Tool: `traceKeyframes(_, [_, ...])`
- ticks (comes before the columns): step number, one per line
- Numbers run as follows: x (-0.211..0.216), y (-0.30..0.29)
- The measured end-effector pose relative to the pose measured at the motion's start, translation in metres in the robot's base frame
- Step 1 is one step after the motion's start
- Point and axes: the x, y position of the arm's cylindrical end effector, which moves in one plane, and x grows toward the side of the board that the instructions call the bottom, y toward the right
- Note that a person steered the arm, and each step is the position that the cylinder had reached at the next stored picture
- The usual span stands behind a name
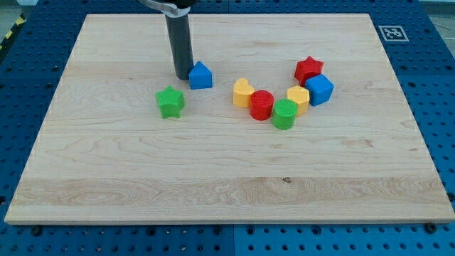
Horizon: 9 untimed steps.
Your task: Move your arm left to the green star
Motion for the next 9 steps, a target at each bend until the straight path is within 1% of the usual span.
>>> traceKeyframes(1, [0.001, 0.001])
traceKeyframes(3, [0.002, 0.039])
traceKeyframes(5, [0.002, 0.054])
traceKeyframes(6, [0.002, 0.053])
traceKeyframes(8, [0.002, 0.007])
traceKeyframes(9, [0.002, 0.007])
